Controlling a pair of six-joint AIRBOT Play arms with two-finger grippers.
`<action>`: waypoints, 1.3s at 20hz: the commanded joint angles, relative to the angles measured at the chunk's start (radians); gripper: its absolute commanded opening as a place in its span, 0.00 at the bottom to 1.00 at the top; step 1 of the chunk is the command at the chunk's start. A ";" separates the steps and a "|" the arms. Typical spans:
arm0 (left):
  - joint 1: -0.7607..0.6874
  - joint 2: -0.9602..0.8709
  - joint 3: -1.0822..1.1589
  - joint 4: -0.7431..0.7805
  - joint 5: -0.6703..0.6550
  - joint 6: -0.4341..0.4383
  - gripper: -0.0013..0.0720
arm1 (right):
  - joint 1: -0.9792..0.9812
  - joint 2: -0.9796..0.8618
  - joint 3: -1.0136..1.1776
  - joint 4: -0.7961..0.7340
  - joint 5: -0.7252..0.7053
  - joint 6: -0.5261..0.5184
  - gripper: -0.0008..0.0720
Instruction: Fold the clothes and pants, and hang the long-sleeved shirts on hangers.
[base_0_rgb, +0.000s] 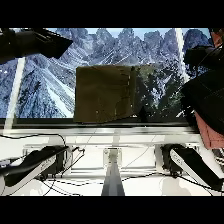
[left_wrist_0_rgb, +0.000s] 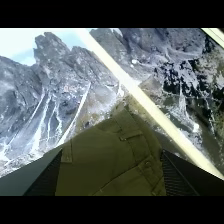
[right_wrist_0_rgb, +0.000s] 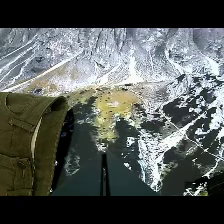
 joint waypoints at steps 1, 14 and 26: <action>0.001 0.001 0.001 0.000 0.000 0.000 0.96 | 0.000 0.000 0.000 0.001 0.000 0.000 0.06; 0.001 0.001 0.001 0.000 0.000 0.000 0.96 | 0.000 -0.002 0.006 -0.005 -0.203 0.001 0.06; 0.054 0.003 0.001 -0.075 -0.335 -0.280 0.96 | 0.000 -0.140 -0.426 0.311 0.369 -0.376 0.06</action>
